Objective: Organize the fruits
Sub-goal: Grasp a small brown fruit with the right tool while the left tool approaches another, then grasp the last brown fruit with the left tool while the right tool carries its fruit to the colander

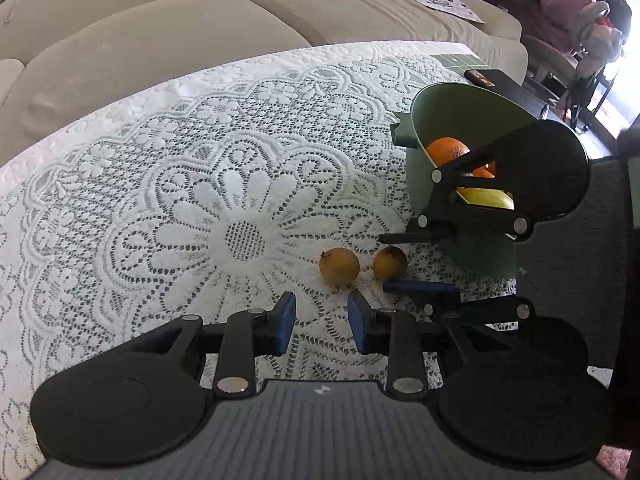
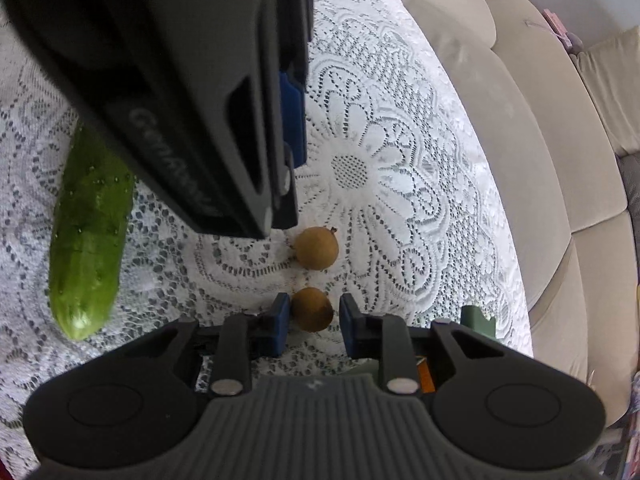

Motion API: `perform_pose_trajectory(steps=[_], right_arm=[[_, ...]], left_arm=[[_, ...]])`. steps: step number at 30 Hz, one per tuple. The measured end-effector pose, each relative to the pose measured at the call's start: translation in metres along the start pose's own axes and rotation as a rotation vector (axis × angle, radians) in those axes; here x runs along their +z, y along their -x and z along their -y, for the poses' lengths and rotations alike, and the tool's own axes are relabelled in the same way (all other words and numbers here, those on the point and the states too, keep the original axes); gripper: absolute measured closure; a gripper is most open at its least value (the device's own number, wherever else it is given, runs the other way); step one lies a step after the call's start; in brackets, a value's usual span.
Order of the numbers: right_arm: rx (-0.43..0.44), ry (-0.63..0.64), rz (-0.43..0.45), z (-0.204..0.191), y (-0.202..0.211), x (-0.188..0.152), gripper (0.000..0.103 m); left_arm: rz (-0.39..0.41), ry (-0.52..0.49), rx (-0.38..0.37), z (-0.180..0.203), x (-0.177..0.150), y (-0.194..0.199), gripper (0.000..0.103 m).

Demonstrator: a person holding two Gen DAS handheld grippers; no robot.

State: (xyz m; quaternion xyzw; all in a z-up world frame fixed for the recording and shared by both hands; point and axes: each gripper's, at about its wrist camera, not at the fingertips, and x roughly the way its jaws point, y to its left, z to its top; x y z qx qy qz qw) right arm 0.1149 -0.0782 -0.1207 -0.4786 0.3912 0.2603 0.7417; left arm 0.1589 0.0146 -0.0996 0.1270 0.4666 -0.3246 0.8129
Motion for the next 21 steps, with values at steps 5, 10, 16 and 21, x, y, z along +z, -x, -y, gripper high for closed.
perform_pose_trajectory(steps=[5,10,16,21], right_arm=[[-0.019,0.066,0.007,0.0,-0.006,-0.004,0.081],[-0.015,0.082,0.021,0.004,-0.003,-0.01,0.087],[-0.027,0.073,0.051,0.01,0.009,-0.015,0.087],[-0.029,-0.019,0.096,0.01,0.039,-0.019,0.087]], left_arm=[[0.003,0.014,-0.03,-0.002,0.004,-0.007,0.068],[0.0,0.012,-0.039,-0.002,0.01,-0.013,0.068],[-0.015,-0.023,-0.039,0.001,0.015,-0.02,0.068],[-0.031,-0.03,-0.041,0.003,0.016,-0.028,0.068]])
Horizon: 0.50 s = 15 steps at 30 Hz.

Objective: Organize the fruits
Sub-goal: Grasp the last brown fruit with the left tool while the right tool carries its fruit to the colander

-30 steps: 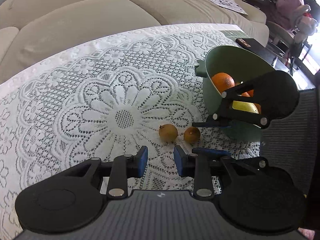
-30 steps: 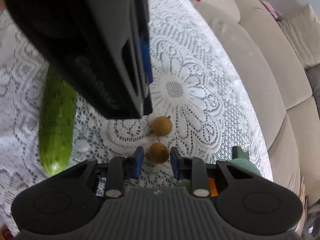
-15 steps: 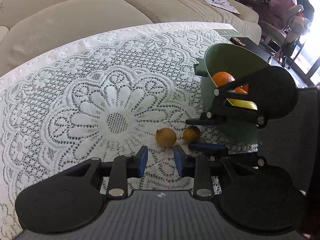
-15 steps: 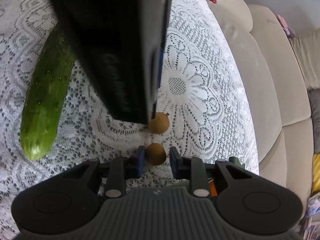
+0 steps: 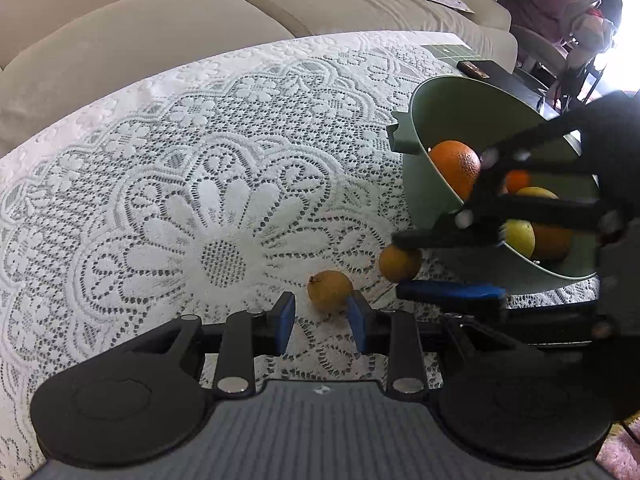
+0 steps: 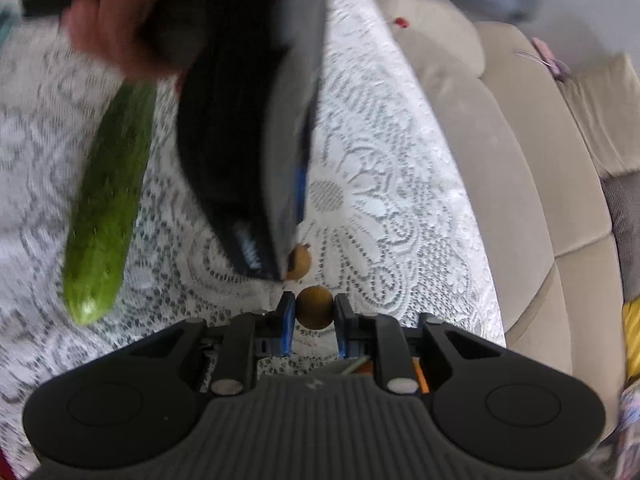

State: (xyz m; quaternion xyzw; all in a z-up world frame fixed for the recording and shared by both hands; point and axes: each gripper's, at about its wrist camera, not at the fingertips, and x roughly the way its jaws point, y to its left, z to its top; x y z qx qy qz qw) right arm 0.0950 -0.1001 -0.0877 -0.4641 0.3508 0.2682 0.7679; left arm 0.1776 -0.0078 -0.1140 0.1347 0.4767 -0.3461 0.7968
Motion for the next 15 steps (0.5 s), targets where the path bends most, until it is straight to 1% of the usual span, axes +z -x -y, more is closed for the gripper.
perform_pose_trajectory(steps=[4,7,12,15], right_arm=[[-0.023,-0.091,0.033,0.014,0.018,-0.008,0.087],[-0.013,-0.164,0.05,0.023,0.028,-0.012,0.087],[-0.007,-0.247,0.07,0.027,0.043,-0.014,0.087],[0.007,-0.319,0.081,0.032,0.043,-0.012,0.087]], left_arm=[[-0.01,0.001,-0.004,0.002,0.003,-0.005,0.067],[-0.013,0.016,-0.001,0.003,0.005,-0.01,0.067],[-0.023,0.053,-0.004,0.004,0.006,-0.017,0.067],[-0.017,0.058,0.0,0.007,0.005,-0.018,0.072]])
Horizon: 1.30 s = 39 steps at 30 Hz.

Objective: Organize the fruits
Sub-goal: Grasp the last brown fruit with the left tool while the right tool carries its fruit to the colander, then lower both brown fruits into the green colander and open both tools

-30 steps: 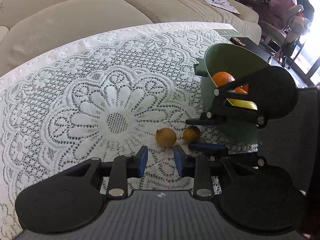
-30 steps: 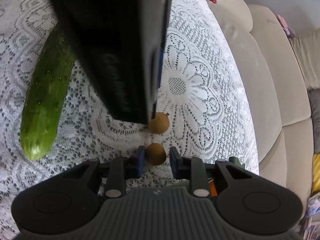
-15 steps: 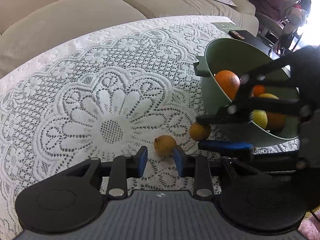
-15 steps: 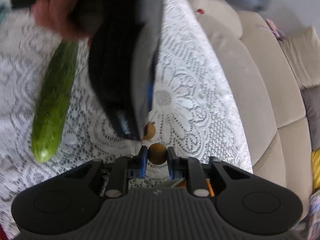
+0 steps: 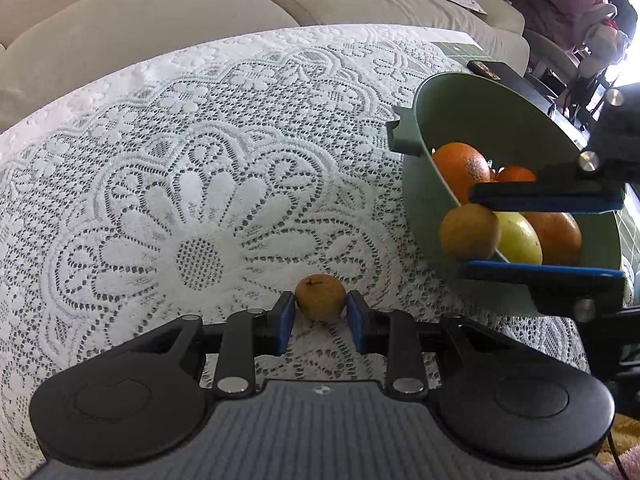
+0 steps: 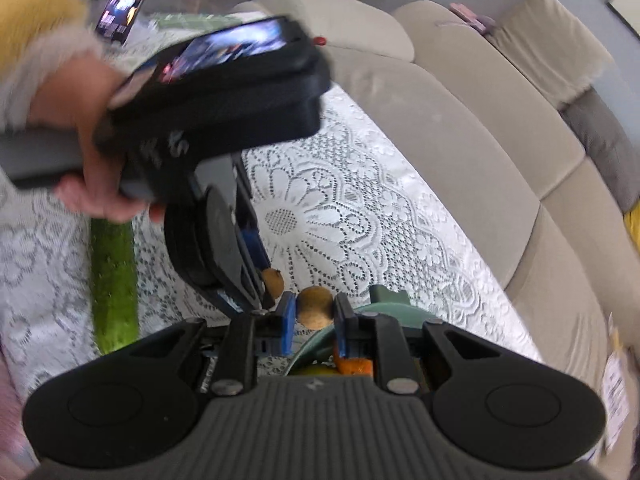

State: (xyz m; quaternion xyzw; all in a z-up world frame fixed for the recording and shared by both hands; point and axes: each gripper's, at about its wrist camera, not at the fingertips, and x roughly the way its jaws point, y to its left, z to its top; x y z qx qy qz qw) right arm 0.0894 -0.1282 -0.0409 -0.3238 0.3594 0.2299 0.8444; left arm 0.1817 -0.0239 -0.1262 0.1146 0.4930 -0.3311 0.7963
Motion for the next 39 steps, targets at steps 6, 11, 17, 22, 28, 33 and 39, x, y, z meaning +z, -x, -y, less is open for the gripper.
perform_pose_trajectory(steps=[6,11,17,22,28,33,39], right_arm=[[-0.029,-0.152,0.017,0.015,0.019,-0.005,0.087],[-0.072,-0.277,0.0,0.033,0.031,-0.022,0.087],[-0.126,-0.397,-0.033,0.059,0.032,-0.046,0.087],[-0.135,-0.455,-0.049,0.072,0.03,-0.065,0.087],[-0.138,-0.449,-0.078,0.082,0.017,-0.083,0.087],[-0.133,-0.435,-0.103,0.087,0.002,-0.094,0.087],[-0.13,-0.432,-0.112,0.094,-0.015,-0.101,0.087]], left_arm=[[0.027,0.046,0.037,0.003,0.001,0.009,0.072],[0.093,0.098,0.046,0.007,0.012,0.037,0.072],[0.174,0.058,0.018,0.031,0.034,0.071,0.072],[0.175,-0.033,-0.018,0.061,0.052,0.075,0.072],[0.135,-0.1,-0.038,0.09,0.068,0.055,0.072],[0.092,-0.086,-0.072,0.1,0.082,0.032,0.072],[0.046,-0.066,-0.1,0.102,0.091,0.01,0.072]])
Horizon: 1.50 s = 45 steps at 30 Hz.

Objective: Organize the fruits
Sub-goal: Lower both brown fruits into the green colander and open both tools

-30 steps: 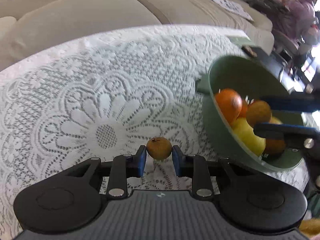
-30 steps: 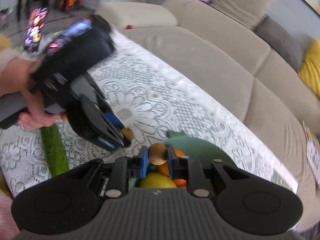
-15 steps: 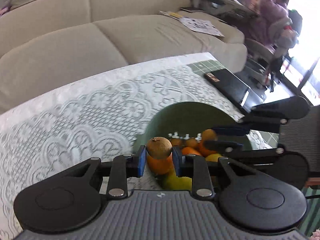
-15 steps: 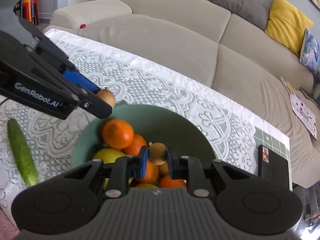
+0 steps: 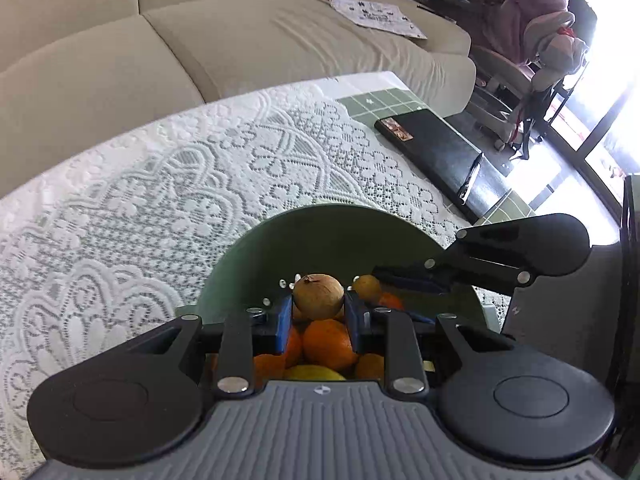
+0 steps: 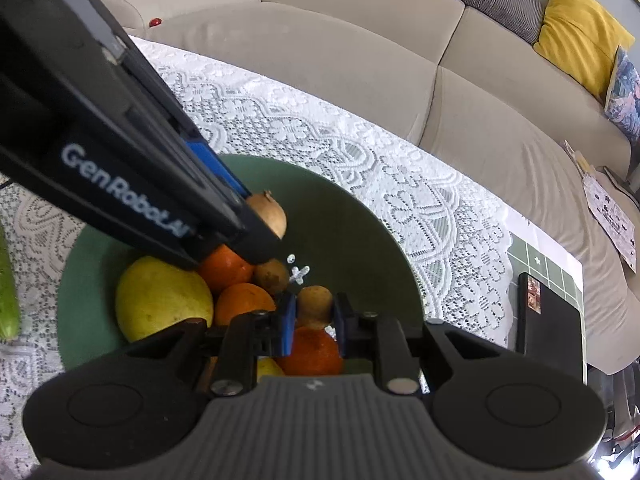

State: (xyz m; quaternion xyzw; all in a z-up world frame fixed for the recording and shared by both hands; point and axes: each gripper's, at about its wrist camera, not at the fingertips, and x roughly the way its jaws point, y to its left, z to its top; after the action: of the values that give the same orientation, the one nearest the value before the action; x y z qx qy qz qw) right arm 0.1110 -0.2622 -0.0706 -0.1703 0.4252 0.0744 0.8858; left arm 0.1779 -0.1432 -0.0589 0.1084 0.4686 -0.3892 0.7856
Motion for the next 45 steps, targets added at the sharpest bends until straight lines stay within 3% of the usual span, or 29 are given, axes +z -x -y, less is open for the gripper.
perform_pose_trajectory(steps=[14,30,35,37,45], right_arm=[[-0.017,0.024,-0.02,0.001,-0.02,-0.001,0.086],[-0.018,0.033,-0.015,-0.005,-0.011,0.001,0.084],[-0.018,0.01,0.007,-0.009,0.005,0.003,0.068],[-0.013,-0.018,0.019,-0.01,0.014,0.004,0.067],[0.051,-0.201,0.055,-0.019,0.052,0.009,0.042]], left_arm=[[-0.071,0.081,0.024,-0.011,0.002,-0.03,0.072],[-0.055,0.1,0.026,-0.005,-0.001,-0.013,0.068],[-0.02,0.096,0.042,0.002,-0.004,0.009,0.068],[0.003,0.099,0.053,0.004,-0.006,0.022,0.067],[0.092,0.18,0.123,0.004,-0.028,0.077,0.064]])
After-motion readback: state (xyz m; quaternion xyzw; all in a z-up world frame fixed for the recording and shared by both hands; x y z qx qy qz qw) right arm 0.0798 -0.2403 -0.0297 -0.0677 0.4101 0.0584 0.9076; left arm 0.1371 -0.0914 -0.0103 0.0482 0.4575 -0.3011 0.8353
